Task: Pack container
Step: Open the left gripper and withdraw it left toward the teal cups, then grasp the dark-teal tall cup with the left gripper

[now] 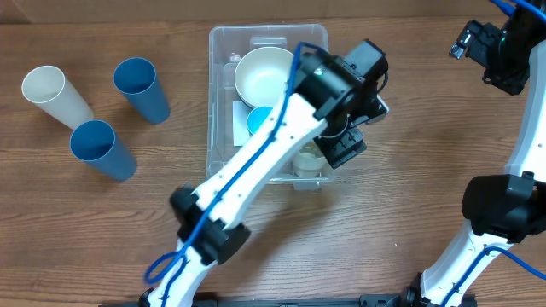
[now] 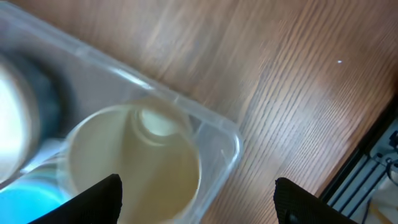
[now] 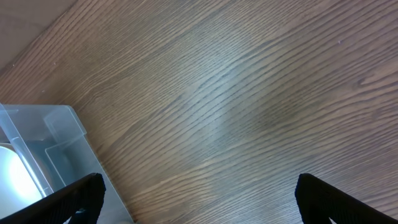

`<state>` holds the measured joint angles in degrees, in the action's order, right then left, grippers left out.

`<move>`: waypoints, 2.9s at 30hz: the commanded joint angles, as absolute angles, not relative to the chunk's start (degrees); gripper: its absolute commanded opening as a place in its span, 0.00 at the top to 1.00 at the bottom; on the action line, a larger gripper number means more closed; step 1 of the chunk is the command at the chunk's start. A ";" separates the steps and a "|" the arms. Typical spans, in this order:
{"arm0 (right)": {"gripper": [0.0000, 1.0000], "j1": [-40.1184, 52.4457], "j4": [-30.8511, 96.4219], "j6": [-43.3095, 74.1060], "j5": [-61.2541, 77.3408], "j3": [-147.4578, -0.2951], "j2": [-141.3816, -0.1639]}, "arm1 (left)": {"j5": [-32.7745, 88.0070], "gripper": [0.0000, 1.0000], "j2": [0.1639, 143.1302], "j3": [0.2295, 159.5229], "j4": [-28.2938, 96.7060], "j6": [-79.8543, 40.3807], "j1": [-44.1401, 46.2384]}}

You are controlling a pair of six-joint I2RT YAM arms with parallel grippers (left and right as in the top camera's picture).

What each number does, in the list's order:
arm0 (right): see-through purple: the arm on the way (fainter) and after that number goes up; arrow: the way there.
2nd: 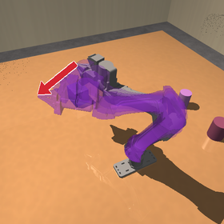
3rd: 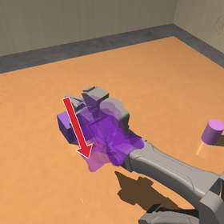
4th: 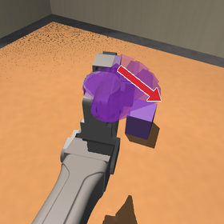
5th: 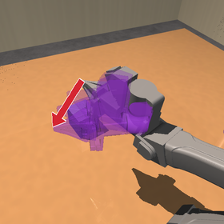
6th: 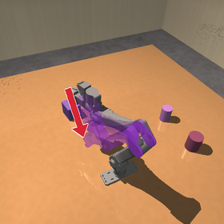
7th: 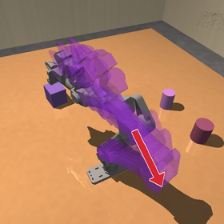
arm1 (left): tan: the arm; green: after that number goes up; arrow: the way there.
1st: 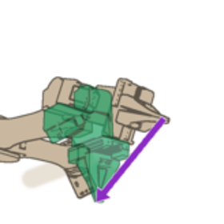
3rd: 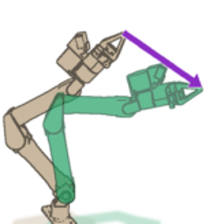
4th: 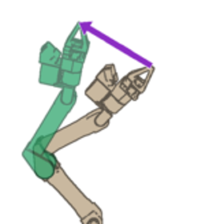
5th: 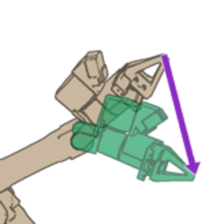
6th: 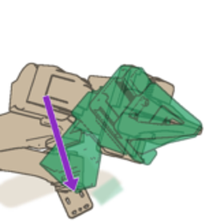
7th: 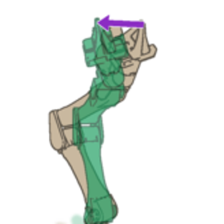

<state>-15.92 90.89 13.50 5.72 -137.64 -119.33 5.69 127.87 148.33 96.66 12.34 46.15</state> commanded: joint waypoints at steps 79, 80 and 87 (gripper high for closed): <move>0.00 -15.88 90.56 13.91 5.67 -138.76 -117.78 | 2.59 0.96 112.25 150.93 96.79 3.25 13.15; 0.00 -15.88 90.56 13.89 5.67 -138.76 -117.78 | 2.61 0.96 112.25 150.80 96.82 3.18 14.33; 0.00 -15.88 90.56 13.89 5.65 -138.76 -117.78 | 3.55 0.96 111.57 150.32 96.82 2.24 26.11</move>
<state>-15.92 90.85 13.50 5.72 -137.64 -119.33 3.42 114.24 150.56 96.90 1.91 21.80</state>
